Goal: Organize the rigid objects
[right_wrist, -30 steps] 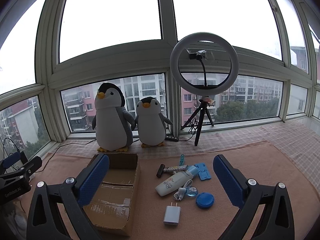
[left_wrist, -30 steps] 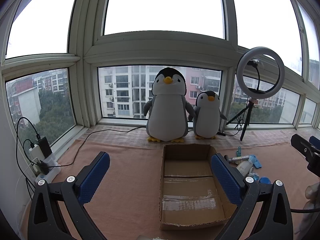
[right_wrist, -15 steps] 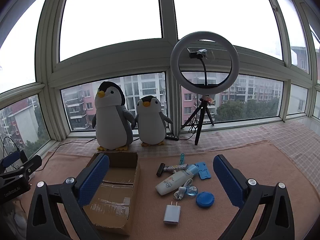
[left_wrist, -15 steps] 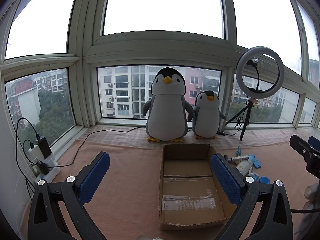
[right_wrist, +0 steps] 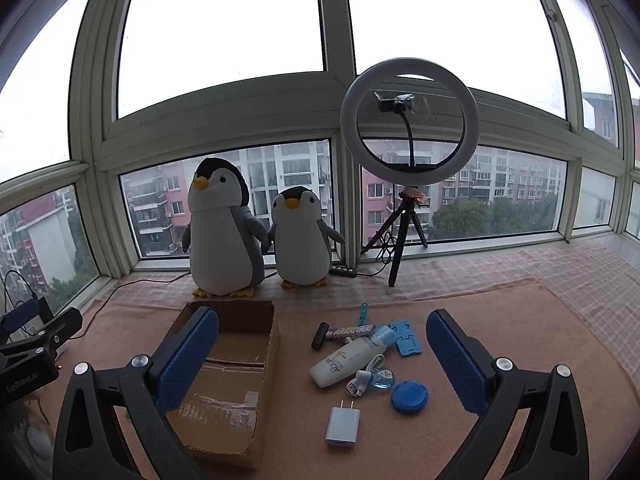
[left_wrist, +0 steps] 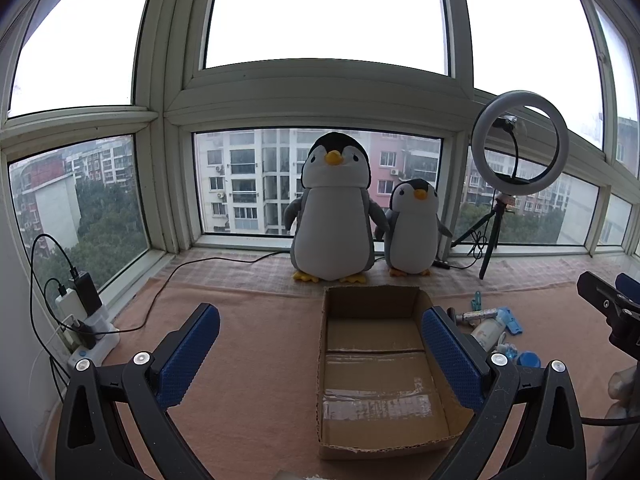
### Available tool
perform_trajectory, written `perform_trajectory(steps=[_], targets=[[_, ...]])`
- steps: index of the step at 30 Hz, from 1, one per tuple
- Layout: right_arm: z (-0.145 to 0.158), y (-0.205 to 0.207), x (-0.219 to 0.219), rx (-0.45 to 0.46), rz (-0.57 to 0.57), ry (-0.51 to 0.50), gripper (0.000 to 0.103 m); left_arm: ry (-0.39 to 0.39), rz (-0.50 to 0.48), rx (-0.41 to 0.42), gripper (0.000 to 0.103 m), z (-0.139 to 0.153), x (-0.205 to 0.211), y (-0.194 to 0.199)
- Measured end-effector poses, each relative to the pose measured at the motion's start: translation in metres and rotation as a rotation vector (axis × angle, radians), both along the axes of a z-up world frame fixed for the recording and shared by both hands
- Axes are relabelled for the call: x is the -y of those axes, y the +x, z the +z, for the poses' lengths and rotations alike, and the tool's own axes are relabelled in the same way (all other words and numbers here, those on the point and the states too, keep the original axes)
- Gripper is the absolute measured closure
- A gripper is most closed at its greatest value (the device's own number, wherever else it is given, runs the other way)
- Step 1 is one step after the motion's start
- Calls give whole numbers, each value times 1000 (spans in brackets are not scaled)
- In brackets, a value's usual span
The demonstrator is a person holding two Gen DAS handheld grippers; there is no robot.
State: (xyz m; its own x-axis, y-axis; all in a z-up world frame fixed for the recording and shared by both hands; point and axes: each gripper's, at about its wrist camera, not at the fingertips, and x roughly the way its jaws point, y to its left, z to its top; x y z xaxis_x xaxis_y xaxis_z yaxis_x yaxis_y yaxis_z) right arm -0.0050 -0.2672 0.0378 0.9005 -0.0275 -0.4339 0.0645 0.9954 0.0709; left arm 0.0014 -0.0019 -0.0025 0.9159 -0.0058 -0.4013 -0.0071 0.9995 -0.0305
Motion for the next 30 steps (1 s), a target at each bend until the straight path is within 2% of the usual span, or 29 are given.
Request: perform_trajectory(steps=[23,30], targets=[[-1,4,3,-24,-3,-7,0,2,-7,-25,1,-6,-2,8],[-9,8,12,-57,-20,-12,0,3,-4,-82,1,-22,-6,20]])
